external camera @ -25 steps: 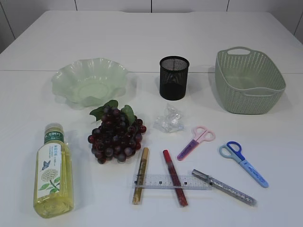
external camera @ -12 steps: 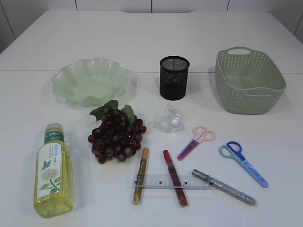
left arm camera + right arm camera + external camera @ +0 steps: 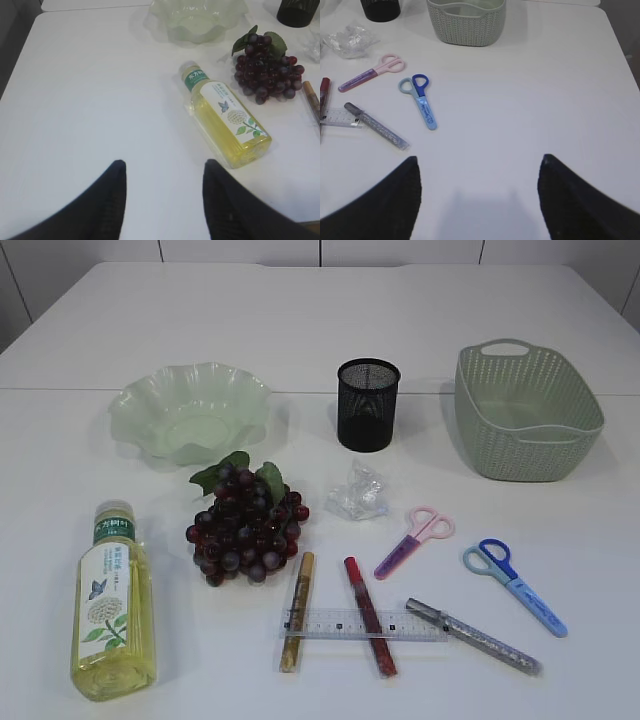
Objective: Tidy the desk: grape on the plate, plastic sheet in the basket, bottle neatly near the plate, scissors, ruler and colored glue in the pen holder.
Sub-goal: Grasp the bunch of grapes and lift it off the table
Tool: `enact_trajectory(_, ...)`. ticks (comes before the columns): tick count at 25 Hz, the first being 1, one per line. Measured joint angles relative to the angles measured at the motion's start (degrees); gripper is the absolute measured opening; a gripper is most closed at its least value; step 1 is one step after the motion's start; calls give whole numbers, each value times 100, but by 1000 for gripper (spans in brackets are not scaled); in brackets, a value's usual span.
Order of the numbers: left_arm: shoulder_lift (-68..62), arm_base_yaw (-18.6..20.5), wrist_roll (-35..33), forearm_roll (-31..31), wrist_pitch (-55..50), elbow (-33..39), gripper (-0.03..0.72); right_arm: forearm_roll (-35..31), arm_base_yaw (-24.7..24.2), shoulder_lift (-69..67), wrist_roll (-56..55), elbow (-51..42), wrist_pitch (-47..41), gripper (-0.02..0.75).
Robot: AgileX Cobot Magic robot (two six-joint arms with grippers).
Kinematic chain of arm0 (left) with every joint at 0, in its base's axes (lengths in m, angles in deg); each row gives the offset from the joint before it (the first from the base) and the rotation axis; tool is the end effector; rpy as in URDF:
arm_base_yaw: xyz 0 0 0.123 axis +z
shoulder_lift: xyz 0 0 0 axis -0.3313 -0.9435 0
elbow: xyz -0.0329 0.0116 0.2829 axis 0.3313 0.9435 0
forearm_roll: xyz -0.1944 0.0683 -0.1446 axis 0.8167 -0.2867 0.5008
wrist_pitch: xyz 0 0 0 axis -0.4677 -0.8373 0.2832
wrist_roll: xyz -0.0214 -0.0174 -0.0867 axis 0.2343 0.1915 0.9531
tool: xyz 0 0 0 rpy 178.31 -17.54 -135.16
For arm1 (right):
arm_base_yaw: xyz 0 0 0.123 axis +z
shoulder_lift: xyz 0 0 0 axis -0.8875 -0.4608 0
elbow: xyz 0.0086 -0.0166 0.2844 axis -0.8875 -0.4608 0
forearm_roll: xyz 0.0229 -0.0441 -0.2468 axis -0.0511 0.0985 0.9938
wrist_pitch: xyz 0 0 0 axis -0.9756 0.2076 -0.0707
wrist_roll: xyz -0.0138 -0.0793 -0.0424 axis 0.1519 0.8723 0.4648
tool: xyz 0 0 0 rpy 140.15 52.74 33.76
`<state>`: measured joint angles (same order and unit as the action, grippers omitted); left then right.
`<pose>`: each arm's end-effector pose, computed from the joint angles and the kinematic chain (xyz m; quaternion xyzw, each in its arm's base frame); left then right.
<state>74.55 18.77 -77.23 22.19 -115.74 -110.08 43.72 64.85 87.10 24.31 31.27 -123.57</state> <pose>-0.0088 -0.0043 0.2815 0.0253 0.8606 -0.0182 0.5083 -0.0119 -0.0064 0.2696 -0.0361 0.8713 -0.0382 0.4880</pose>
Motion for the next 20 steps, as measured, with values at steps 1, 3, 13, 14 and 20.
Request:
enact_trajectory(1, 0, 0, 0, 0, 0, 0, 363, 0, 0, 0, 0, 0, 0, 565)
enact_trajectory(3, 0, 0, 0, 0, 0, 0, 363, 0, 0, 0, 0, 0, 0, 565)
enact_trajectory(13, -62, 0, 0, 178, 386, -149, 363, -176, 0, 0, -349, 249, 390, 565)
enact_trajectory(14, -129, 0, 0, 181, 497, -197, 363, -210, 0, 0, -473, 309, 399, 565)
enact_trajectory(20, -1136, 0, 0, 311, 773, -341, 363, -409, 0, -818, -875, 916, 423, 565)
